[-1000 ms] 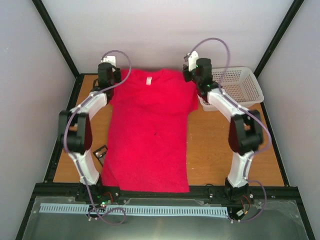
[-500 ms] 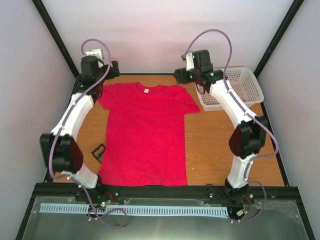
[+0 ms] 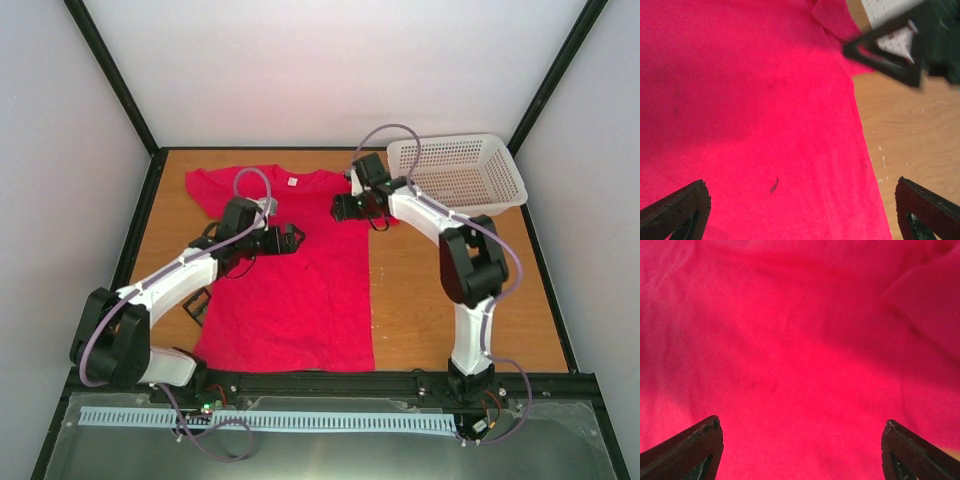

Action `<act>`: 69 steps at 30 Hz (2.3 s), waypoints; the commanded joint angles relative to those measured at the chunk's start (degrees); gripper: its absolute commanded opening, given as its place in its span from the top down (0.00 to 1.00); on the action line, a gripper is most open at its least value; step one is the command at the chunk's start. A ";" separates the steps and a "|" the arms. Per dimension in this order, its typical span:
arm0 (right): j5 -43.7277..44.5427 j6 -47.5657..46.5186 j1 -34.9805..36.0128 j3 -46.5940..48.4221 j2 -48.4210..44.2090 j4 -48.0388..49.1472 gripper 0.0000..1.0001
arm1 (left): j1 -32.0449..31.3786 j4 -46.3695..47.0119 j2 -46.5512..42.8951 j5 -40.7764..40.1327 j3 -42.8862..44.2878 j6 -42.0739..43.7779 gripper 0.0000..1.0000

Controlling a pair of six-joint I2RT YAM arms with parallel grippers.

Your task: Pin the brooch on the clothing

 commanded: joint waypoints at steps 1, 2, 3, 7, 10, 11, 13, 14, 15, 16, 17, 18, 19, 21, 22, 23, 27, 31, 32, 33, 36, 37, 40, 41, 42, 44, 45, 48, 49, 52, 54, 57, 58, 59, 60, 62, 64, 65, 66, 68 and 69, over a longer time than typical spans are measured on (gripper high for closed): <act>6.43 -3.92 -0.16 12.01 10.06 -1.56 0.20 | -3.46 4.72 -4.12 0.50 -3.08 -6.23 0.00; 6.35 -4.27 -0.14 14.85 12.37 -2.11 0.26 | -4.00 5.52 -4.60 0.57 -4.26 -6.88 0.00; 6.00 -4.73 -0.18 17.35 14.83 -2.27 0.36 | -4.28 6.16 -4.99 0.75 -5.37 -7.45 0.00; 4.75 -6.61 -0.18 28.13 23.49 -3.55 0.46 | -5.28 7.87 -5.40 1.85 -8.33 -8.99 0.00; 7.13 -7.39 -0.70 37.68 30.62 -6.97 0.51 | -5.32 7.26 -5.56 1.77 -8.79 -8.77 0.00; 7.80 -7.48 -1.19 41.06 32.97 -8.28 0.53 | -5.32 6.83 -5.70 1.37 -8.76 -8.58 0.00; 10.10 -6.84 -2.55 46.52 36.75 -11.10 0.56 | -5.32 6.01 -5.97 0.73 -8.65 -8.13 0.00; 11.54 -6.46 -3.33 48.31 38.13 -11.93 0.56 | -5.32 5.88 -6.20 0.39 -8.76 -8.03 0.00; 12.47 -6.43 -4.09 48.80 39.05 -12.07 0.55 | -5.30 5.89 -6.49 0.18 -8.96 -8.03 0.00; 13.02 -6.51 -5.00 49.16 40.09 -11.71 0.54 | -5.32 5.89 -6.72 -0.05 -9.10 -8.08 0.00; 13.49 -6.71 -5.80 49.73 40.90 -11.61 0.54 | -5.32 5.84 -6.80 -0.19 -9.17 -8.10 0.00; 14.14 -7.04 -6.59 50.83 41.81 -11.64 0.53 | -5.32 5.74 -6.77 -0.29 -8.99 -7.99 0.00; 14.65 -7.74 -7.42 52.25 42.97 -11.93 0.51 | -5.32 5.48 -6.68 -0.38 -8.67 -7.94 0.00; 13.92 -9.77 -8.17 55.99 44.99 -11.88 0.47 | -5.32 4.52 -6.51 -0.52 -7.43 -7.28 0.00; 13.11 -11.50 -8.24 57.24 45.68 -11.06 0.44 | -5.32 3.74 -6.50 -0.86 -6.66 -6.65 0.00; 12.54 -12.97 -8.23 57.84 46.00 -9.31 0.41 | -5.32 2.83 -6.56 -1.35 -5.81 -6.22 0.00; 10.67 -15.38 -7.98 62.88 45.13 -8.13 0.29 | -5.32 -0.62 -7.82 -3.85 -3.86 -5.22 0.00; 10.26 -15.91 -5.60 62.82 37.64 -9.76 0.14 | -5.32 -1.80 -10.25 -5.71 -4.03 -5.25 0.00; 9.63 -15.92 -4.64 62.23 35.42 -10.67 0.10 | -5.32 -2.12 -10.72 -5.86 -4.10 -5.42 0.00; 8.54 -15.71 -3.73 61.51 33.28 -12.06 0.07 | -5.32 -2.51 -11.16 -6.00 -4.17 -5.58 0.00; 4.37 -10.85 -1.46 57.60 26.08 -19.44 0.02 | -5.32 -4.08 -13.46 -7.28 -4.90 -6.25 0.00; 1.67 -8.30 -0.87 53.87 23.32 -20.84 0.01 | -5.30 -4.33 -14.56 -7.70 -5.46 -6.60 0.00; -5.57 -2.08 1.17 33.90 12.52 -18.91 0.00 | -5.32 -4.80 -18.02 -7.53 -7.39 -7.68 0.00; -6.57 -1.11 2.27 26.33 8.79 -16.92 0.00 | -5.32 -5.07 -19.11 -7.10 -7.95 -8.12 0.00; -7.01 0.36 3.48 19.36 4.63 -14.84 0.00 | -5.30 -5.40 -20.06 -6.53 -8.58 -8.72 0.00; -8.01 2.28 5.49 7.18 -3.21 -11.13 0.00 | -5.32 -6.16 -21.67 -5.41 -9.19 -9.58 0.00; -7.96 3.69 6.22 1.86 -7.05 -9.58 0.00 | -5.32 -6.58 -22.33 -5.23 -9.45 -10.04 0.00; -9.39 7.88 8.10 -13.81 -17.15 -4.44 0.00 | -5.32 -7.90 -24.80 -5.86 -9.66 -11.09 0.00; -9.79 8.79 9.14 -17.67 -19.52 -3.73 0.00 | -5.28 -8.01 -25.59 -6.21 -9.78 -11.37 0.00; -7.93 10.78 12.21 -25.96 -24.03 -2.39 0.00 | -5.32 -7.23 -26.94 -7.06 -10.05 -11.94 0.00; -8.42 12.11 12.77 -30.44 -25.07 -0.35 0.00 | -5.28 -6.68 -26.31 -6.82 -9.99 -12.21 0.00; -6.57 13.35 12.82 -35.26 -25.51 0.64 0.00 | -5.31 -6.54 -24.60 -5.96 -9.61 -12.76 0.00; -5.36 13.56 12.79 -36.81 -25.59 0.74 0.00 | -5.32 -6.33 -24.34 -5.89 -9.63 -12.93 0.00; -4.18 13.79 12.79 -37.80 -25.58 0.70 0.00 | -5.32 -6.02 -24.13 -5.67 -9.74 -13.14 0.00; -2.46 14.13 12.79 -38.58 -25.57 0.59 0.00 | -5.32 -5.67 -24.15 -5.50 -10.06 -13.27 0.00; -0.57 15.01 12.72 -40.72 -25.56 1.24 0.00 | -5.32 -5.38 -24.16 -5.48 -10.38 -13.34 0.00; 0.51 16.07 12.49 -43.15 -25.56 2.56 0.00 | -5.32 -5.60 -24.16 -5.74 -10.42 -13.12 0.00; 0.69 16.53 12.26 -44.45 -25.57 3.42 0.00 | -5.32 -5.85 -24.17 -5.93 -10.33 -13.00 0.00; 0.77 17.12 11.66 -45.70 -25.57 4.19 0.00 | -5.32 -6.02 -24.16 -6.18 -10.32 -12.90 0.00; 1.88 18.63 10.36 -47.82 -25.68 4.44 0.00 | -5.32 -6.29 -24.20 -6.43 -10.10 -12.62 0.00; 3.39 19.47 9.64 -48.92 -26.11 3.90 0.00 | -5.32 -6.54 -24.15 -6.51 -9.94 -12.40 0.00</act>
